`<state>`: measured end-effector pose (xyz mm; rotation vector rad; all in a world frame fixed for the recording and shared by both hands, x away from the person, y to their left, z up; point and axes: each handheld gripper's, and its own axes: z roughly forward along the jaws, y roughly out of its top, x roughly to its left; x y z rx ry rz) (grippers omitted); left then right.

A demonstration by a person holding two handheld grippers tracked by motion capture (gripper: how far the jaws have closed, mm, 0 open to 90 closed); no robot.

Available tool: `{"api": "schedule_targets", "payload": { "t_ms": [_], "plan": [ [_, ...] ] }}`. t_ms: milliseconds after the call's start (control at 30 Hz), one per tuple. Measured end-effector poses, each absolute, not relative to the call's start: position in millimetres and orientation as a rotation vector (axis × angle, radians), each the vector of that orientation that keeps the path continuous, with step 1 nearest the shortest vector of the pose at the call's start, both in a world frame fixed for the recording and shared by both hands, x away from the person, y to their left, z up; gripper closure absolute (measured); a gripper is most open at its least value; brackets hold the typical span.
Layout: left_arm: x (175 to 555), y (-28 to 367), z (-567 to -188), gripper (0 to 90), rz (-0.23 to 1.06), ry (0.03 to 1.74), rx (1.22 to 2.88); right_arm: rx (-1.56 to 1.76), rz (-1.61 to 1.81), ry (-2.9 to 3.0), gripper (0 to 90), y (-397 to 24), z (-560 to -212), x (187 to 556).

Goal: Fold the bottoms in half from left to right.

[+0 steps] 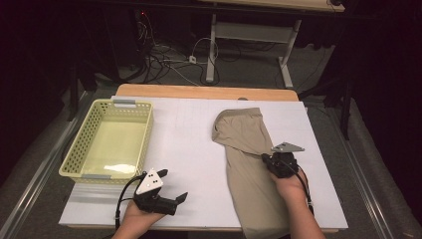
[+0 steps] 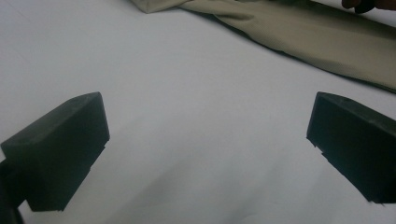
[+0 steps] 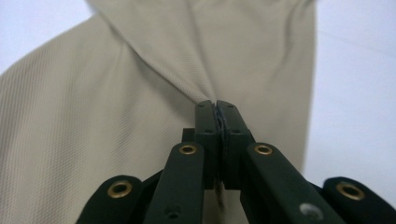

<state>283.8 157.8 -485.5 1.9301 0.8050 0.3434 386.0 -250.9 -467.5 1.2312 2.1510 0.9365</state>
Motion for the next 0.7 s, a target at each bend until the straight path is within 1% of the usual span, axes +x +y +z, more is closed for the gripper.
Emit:
{"api": "schedule_targets", "payload": {
  "t_ms": [167, 300, 367, 400, 467, 533, 700],
  "plan": [
    [283.1, 159.1, -485.5, 0.0, 0.336, 0.795, 1.920, 1.267, 0.953, 2.106, 89.0, -267.9, -458.0, 388.6],
    [282.9, 159.0, -485.6, 0.0, 0.331, 0.785, 1.922, 1.342, 0.942, 2.085, 88.9, -280.6, -466.9, 393.0],
    [283.1, 159.1, -485.7, 0.0, 0.327, 0.784, 1.922, 1.381, 0.924, 2.089, 87.4, -284.9, -472.9, 395.9],
    [283.0, 159.2, -485.7, 0.0, 0.327, 0.782, 1.922, 1.382, 0.929, 2.082, 84.4, -285.3, -473.2, 396.2],
    [282.8, 159.2, -485.7, 0.0, 0.328, 0.780, 1.923, 1.357, 0.948, 2.064, 76.4, -281.0, -468.3, 395.8],
    [282.6, 159.1, -485.7, 0.0, 0.329, 0.777, 1.924, 1.312, 0.971, 2.070, 72.5, -271.6, -459.7, 395.4],
    [282.5, 159.2, -485.7, 0.0, 0.328, 0.775, 1.924, 1.172, 1.039, 2.121, 70.0, -230.8, -445.9, 396.4]
  ]
}}
